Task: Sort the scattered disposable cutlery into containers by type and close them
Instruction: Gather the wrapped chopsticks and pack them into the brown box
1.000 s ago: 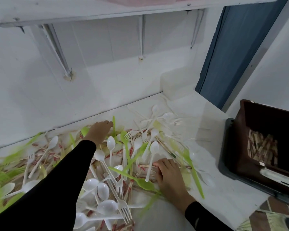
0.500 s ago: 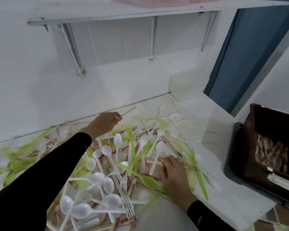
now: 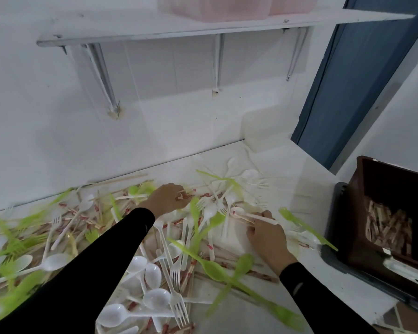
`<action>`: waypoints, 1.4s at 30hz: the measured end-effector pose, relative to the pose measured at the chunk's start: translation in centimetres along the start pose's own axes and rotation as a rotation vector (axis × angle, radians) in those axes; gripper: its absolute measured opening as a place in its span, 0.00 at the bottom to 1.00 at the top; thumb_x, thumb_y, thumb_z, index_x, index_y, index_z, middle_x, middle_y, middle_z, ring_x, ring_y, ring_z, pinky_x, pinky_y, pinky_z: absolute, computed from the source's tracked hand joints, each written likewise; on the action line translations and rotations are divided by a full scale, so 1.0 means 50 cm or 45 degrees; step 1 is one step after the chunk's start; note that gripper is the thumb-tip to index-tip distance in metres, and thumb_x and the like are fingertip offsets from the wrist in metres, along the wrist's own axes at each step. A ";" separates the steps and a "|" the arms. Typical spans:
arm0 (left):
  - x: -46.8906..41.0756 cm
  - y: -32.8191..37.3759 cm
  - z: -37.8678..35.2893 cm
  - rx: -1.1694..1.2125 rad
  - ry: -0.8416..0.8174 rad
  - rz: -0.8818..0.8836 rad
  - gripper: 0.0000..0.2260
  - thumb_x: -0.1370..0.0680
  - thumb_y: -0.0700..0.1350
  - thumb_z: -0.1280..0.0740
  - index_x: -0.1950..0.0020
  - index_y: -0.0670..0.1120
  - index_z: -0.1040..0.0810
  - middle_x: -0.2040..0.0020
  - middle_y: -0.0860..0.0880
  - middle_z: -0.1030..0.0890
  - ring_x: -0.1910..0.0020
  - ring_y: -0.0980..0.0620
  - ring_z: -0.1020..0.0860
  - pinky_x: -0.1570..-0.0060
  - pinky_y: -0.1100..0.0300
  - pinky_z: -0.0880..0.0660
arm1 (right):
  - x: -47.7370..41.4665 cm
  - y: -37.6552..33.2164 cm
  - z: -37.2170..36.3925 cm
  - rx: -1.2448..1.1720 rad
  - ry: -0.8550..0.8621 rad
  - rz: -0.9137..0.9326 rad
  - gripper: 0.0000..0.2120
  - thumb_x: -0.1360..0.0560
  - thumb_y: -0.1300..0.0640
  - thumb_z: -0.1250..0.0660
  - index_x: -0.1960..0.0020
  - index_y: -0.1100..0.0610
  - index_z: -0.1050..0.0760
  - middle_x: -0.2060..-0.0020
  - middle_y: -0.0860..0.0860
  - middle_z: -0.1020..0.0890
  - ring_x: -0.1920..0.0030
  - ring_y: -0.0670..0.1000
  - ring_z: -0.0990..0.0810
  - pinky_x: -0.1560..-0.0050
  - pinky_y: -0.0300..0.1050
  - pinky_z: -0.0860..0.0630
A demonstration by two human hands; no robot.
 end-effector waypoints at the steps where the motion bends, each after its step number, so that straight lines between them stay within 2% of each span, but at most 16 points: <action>1: 0.001 -0.004 -0.005 -0.009 -0.034 0.038 0.15 0.24 0.50 0.30 0.42 0.43 0.22 0.48 0.44 0.21 0.47 0.44 0.23 0.49 0.55 0.28 | -0.002 -0.002 -0.002 -0.012 -0.014 0.000 0.14 0.23 0.58 0.38 0.39 0.59 0.24 0.44 0.56 0.25 0.48 0.60 0.22 0.50 0.47 0.28; 4: 0.001 -0.017 -0.014 -0.018 -0.032 0.090 0.13 0.24 0.50 0.30 0.45 0.43 0.21 0.50 0.46 0.19 0.48 0.45 0.21 0.50 0.54 0.26 | -0.006 -0.018 0.001 -0.115 -0.121 -0.026 0.15 0.22 0.57 0.40 0.38 0.53 0.23 0.45 0.53 0.20 0.43 0.56 0.22 0.48 0.45 0.28; 6: 0.004 -0.020 -0.018 -0.025 -0.019 0.085 0.11 0.22 0.49 0.31 0.46 0.42 0.20 0.50 0.44 0.19 0.49 0.46 0.21 0.51 0.55 0.27 | -0.009 -0.020 0.001 -0.169 -0.211 -0.076 0.07 0.24 0.55 0.39 0.54 0.51 0.23 0.55 0.52 0.19 0.50 0.54 0.21 0.58 0.43 0.30; 7: 0.005 -0.018 -0.018 -0.041 -0.017 0.072 0.11 0.22 0.48 0.32 0.45 0.41 0.21 0.49 0.43 0.20 0.48 0.45 0.22 0.51 0.56 0.28 | -0.012 -0.019 0.004 -0.209 -0.238 -0.095 0.08 0.25 0.55 0.38 0.62 0.52 0.28 0.61 0.50 0.22 0.56 0.53 0.22 0.63 0.43 0.32; 9: 0.011 -0.016 -0.018 -0.083 -0.013 0.045 0.11 0.21 0.47 0.34 0.45 0.40 0.21 0.48 0.41 0.22 0.47 0.42 0.23 0.49 0.55 0.31 | -0.017 -0.012 0.009 -0.305 -0.257 -0.134 0.14 0.25 0.55 0.37 0.67 0.53 0.37 0.68 0.48 0.29 0.65 0.50 0.29 0.69 0.42 0.38; 12: 0.019 -0.019 -0.018 -0.151 0.015 0.014 0.10 0.20 0.49 0.35 0.44 0.44 0.21 0.49 0.43 0.22 0.44 0.42 0.26 0.45 0.54 0.32 | -0.027 0.002 0.020 -0.406 -0.192 -0.164 0.14 0.26 0.55 0.37 0.66 0.52 0.38 0.66 0.50 0.29 0.64 0.52 0.31 0.69 0.44 0.39; 16: 0.037 -0.011 0.001 -0.190 0.115 0.041 0.12 0.20 0.50 0.35 0.41 0.45 0.23 0.50 0.44 0.19 0.44 0.44 0.27 0.48 0.54 0.32 | -0.015 0.002 0.023 -0.562 -0.106 -0.180 0.08 0.26 0.53 0.34 0.58 0.52 0.33 0.56 0.54 0.25 0.60 0.56 0.23 0.64 0.45 0.31; 18: 0.043 -0.005 0.010 -0.221 0.116 0.078 0.13 0.20 0.49 0.36 0.38 0.45 0.25 0.46 0.44 0.20 0.41 0.44 0.29 0.45 0.53 0.34 | -0.001 -0.011 0.008 -0.468 -0.223 -0.168 0.09 0.25 0.49 0.35 0.58 0.53 0.31 0.56 0.53 0.23 0.55 0.56 0.21 0.59 0.46 0.27; 21: 0.050 -0.006 0.022 -0.307 0.066 0.149 0.15 0.18 0.49 0.40 0.33 0.47 0.28 0.38 0.47 0.23 0.35 0.44 0.32 0.38 0.50 0.39 | 0.010 -0.032 -0.013 -0.189 -0.364 -0.097 0.10 0.22 0.48 0.37 0.48 0.53 0.26 0.48 0.51 0.20 0.45 0.53 0.21 0.51 0.43 0.28; 24: 0.057 -0.010 0.042 -0.357 0.055 0.208 0.14 0.18 0.53 0.43 0.38 0.48 0.26 0.41 0.48 0.23 0.36 0.44 0.31 0.40 0.50 0.40 | 0.012 -0.037 -0.011 -0.141 -0.348 -0.088 0.09 0.22 0.53 0.38 0.45 0.54 0.26 0.45 0.52 0.20 0.42 0.53 0.22 0.50 0.43 0.29; 27: 0.071 -0.018 0.067 -0.136 0.081 0.286 0.12 0.17 0.54 0.44 0.45 0.50 0.25 0.52 0.51 0.23 0.42 0.46 0.29 0.44 0.51 0.41 | 0.007 -0.030 0.013 -0.184 -0.318 -0.110 0.04 0.26 0.53 0.37 0.57 0.53 0.29 0.51 0.52 0.22 0.50 0.53 0.22 0.56 0.42 0.32; 28: 0.077 -0.019 0.075 -0.063 0.097 0.292 0.10 0.17 0.53 0.45 0.46 0.52 0.25 0.54 0.53 0.23 0.45 0.47 0.29 0.46 0.52 0.41 | 0.006 -0.028 0.024 -0.185 -0.302 -0.108 0.08 0.26 0.52 0.36 0.61 0.52 0.33 0.54 0.51 0.24 0.53 0.52 0.23 0.57 0.42 0.33; 32: 0.098 -0.005 0.107 0.054 0.253 0.263 0.11 0.15 0.47 0.49 0.46 0.54 0.27 0.64 0.62 0.25 0.62 0.55 0.28 0.49 0.54 0.40 | 0.004 -0.021 0.062 -0.247 -0.217 -0.101 0.12 0.27 0.52 0.36 0.64 0.53 0.37 0.59 0.50 0.28 0.57 0.54 0.25 0.61 0.44 0.33; 34: 0.104 0.002 0.123 0.186 0.328 0.225 0.10 0.15 0.46 0.48 0.46 0.52 0.28 0.62 0.63 0.23 0.68 0.58 0.27 0.44 0.55 0.35 | 0.004 -0.018 0.079 -0.251 -0.187 -0.113 0.10 0.26 0.50 0.36 0.61 0.53 0.34 0.59 0.50 0.24 0.57 0.54 0.25 0.62 0.44 0.33; 38: 0.109 0.013 0.148 0.603 0.401 0.015 0.08 0.18 0.35 0.47 0.42 0.43 0.32 0.49 0.52 0.20 0.49 0.51 0.21 0.54 0.61 0.27 | 0.001 -0.019 0.102 -0.150 -0.231 -0.087 0.09 0.24 0.47 0.38 0.51 0.52 0.31 0.53 0.50 0.20 0.49 0.54 0.22 0.57 0.45 0.31; 42: 0.118 0.019 0.162 0.735 0.450 -0.073 0.16 0.20 0.31 0.47 0.38 0.49 0.32 0.52 0.51 0.20 0.48 0.49 0.21 0.53 0.57 0.26 | 0.004 -0.029 0.121 0.004 -0.423 0.011 0.11 0.21 0.45 0.42 0.52 0.53 0.29 0.51 0.50 0.22 0.48 0.54 0.23 0.53 0.44 0.30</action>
Point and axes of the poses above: each hand's wrist, its own x-axis away from the middle knuckle, its own z-axis out of the back of the hand, y = z × x, the point moved 7 cm from there along -x, towards the middle knuckle
